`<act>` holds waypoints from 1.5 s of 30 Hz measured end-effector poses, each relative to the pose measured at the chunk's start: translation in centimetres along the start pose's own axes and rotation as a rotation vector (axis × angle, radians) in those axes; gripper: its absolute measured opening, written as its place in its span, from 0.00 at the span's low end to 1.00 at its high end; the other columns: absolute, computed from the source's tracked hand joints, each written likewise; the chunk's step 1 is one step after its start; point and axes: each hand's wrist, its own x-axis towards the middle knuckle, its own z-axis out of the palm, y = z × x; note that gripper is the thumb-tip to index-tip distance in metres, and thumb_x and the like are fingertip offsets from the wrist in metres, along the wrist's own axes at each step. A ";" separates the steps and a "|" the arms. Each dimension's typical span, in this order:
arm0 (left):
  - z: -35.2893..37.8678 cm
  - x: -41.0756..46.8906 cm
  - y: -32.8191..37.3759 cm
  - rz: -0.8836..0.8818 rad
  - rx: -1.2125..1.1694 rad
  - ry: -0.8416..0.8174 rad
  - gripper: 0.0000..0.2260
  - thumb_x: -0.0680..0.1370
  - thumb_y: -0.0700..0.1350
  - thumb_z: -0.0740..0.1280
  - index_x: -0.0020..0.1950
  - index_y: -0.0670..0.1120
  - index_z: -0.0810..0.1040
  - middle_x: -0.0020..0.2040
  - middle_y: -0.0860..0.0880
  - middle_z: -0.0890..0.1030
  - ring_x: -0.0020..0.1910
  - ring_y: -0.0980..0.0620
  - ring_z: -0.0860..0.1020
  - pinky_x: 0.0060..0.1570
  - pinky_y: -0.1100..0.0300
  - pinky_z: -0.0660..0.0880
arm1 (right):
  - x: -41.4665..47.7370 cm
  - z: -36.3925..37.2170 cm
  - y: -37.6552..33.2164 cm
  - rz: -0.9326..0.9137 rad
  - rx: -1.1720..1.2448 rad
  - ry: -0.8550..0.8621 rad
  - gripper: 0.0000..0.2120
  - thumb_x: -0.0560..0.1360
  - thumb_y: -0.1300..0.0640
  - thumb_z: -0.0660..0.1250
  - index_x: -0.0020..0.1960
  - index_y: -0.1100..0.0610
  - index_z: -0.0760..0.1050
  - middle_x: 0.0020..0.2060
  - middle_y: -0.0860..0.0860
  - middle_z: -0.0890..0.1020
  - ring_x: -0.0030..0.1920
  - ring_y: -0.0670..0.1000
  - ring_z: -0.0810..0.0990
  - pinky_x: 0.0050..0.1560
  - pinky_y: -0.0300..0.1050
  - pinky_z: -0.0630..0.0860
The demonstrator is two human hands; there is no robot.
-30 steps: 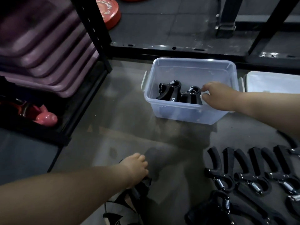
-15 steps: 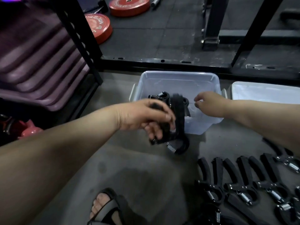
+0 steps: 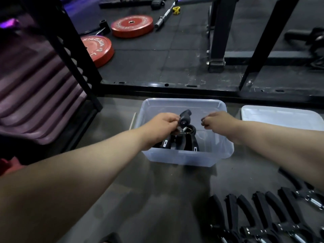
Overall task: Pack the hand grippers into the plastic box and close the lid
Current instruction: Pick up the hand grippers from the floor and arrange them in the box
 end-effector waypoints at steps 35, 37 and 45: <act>1.3 8.3 -4.2 -0.407 0.198 0.126 0.13 0.75 0.31 0.58 0.39 0.46 0.77 0.42 0.39 0.80 0.38 0.44 0.77 0.41 0.50 0.76 | 2.4 2.7 -0.5 -0.008 -0.705 -0.325 0.12 0.79 0.52 0.60 0.54 0.61 0.73 0.48 0.57 0.80 0.48 0.58 0.79 0.44 0.45 0.73; -0.3 8.7 -4.3 -0.390 0.191 0.246 0.11 0.75 0.33 0.59 0.39 0.44 0.77 0.38 0.39 0.79 0.36 0.44 0.75 0.38 0.53 0.73 | 2.4 3.4 -0.8 -0.012 -0.718 -0.270 0.15 0.79 0.53 0.59 0.59 0.62 0.72 0.56 0.59 0.76 0.55 0.59 0.76 0.51 0.47 0.73; -1.9 7.4 -5.9 -0.555 0.258 0.046 0.08 0.76 0.36 0.61 0.47 0.36 0.79 0.36 0.39 0.81 0.34 0.42 0.80 0.33 0.57 0.77 | 2.4 7.7 -4.3 -0.116 -0.501 -0.401 0.05 0.78 0.60 0.60 0.45 0.57 0.73 0.40 0.54 0.77 0.45 0.56 0.77 0.43 0.44 0.70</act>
